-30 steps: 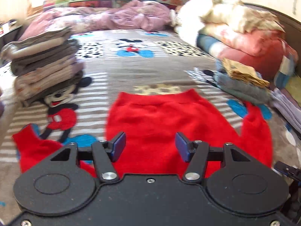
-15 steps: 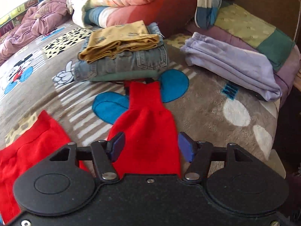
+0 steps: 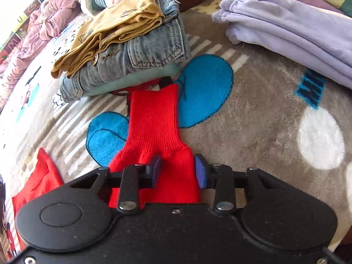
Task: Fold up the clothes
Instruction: 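Move the left gripper to a red sleeve and grasp it, then lift the sleeve with the left gripper and fold it across the sweater body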
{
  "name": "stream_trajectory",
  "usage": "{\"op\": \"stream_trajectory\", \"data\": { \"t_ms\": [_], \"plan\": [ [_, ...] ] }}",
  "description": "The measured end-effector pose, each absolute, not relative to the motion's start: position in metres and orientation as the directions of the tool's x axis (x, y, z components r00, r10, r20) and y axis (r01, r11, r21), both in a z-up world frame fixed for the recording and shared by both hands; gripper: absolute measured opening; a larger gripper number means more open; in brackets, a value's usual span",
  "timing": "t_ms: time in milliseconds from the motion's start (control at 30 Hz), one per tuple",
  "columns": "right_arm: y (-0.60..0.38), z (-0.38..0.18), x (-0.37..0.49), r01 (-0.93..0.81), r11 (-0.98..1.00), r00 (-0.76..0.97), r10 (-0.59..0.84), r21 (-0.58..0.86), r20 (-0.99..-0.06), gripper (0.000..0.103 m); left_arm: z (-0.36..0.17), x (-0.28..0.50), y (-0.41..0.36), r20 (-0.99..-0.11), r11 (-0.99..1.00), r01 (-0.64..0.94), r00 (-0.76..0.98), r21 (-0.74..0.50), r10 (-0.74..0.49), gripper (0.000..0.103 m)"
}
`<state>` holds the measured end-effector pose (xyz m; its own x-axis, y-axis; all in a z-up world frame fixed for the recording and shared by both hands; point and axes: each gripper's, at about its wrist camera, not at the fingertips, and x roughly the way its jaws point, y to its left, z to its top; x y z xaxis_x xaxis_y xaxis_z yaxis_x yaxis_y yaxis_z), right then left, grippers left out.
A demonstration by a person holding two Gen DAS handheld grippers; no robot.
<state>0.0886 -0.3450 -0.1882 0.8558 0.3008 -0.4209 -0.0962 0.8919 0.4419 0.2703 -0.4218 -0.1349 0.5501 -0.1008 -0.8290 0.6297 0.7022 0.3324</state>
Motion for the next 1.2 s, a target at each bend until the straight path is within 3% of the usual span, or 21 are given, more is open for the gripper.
{"op": "stream_trajectory", "data": {
  "t_ms": [67, 133, 200, 400, 633, 833, 1000, 1100, 1200],
  "plan": [
    [-0.344, -0.188, 0.089, -0.097, 0.893, 0.857, 0.3, 0.44, -0.419, 0.073, -0.136, 0.273, -0.425, -0.818, 0.704, 0.615, 0.569, 0.356, -0.084, 0.029],
    [-0.344, -0.187, 0.09, -0.096, 0.894, 0.858, 0.297, 0.438, -0.419, 0.072, -0.137, 0.275, -0.428, -0.807, 0.704, 0.601, 0.586, 0.378, -0.068, 0.006],
    [-0.345, -0.186, 0.088, -0.09, 0.893, 0.86, 0.293, 0.441, -0.418, 0.072, -0.13, 0.275, -0.423, -0.805, 0.702, 0.614, 0.585, 0.361, -0.097, 0.003],
    [-0.342, -0.183, 0.085, -0.074, 0.903, 0.866, 0.268, 0.423, -0.421, 0.072, -0.053, 0.271, -0.358, -0.737, 0.764, 0.623, 0.593, 0.166, -0.324, 0.003],
    [-0.321, -0.176, 0.081, -0.124, 0.936, 0.878, 0.258, 0.328, -0.404, 0.07, 0.022, 0.269, -0.255, -0.633, 0.826, 0.563, 0.626, -0.039, -0.456, 0.003],
    [-0.282, -0.168, 0.079, -0.22, 0.959, 0.87, 0.276, 0.178, -0.409, 0.065, 0.046, 0.26, -0.178, -0.569, 0.86, 0.494, 0.674, -0.127, -0.471, 0.003],
    [-0.257, -0.168, 0.076, -0.277, 0.957, 0.86, 0.286, 0.083, -0.424, 0.056, 0.051, 0.257, -0.114, -0.542, 0.889, 0.418, 0.71, -0.188, -0.449, 0.003],
    [-0.25, -0.166, 0.073, -0.301, 0.953, 0.862, 0.291, 0.042, -0.416, 0.045, 0.049, 0.254, -0.079, -0.53, 0.898, 0.381, 0.726, -0.222, -0.439, 0.003],
    [-0.246, -0.166, 0.072, -0.312, 0.95, 0.861, 0.29, 0.016, -0.418, 0.042, 0.044, 0.249, -0.047, -0.519, 0.9, 0.357, 0.736, -0.249, -0.435, 0.003]
  ]
}}
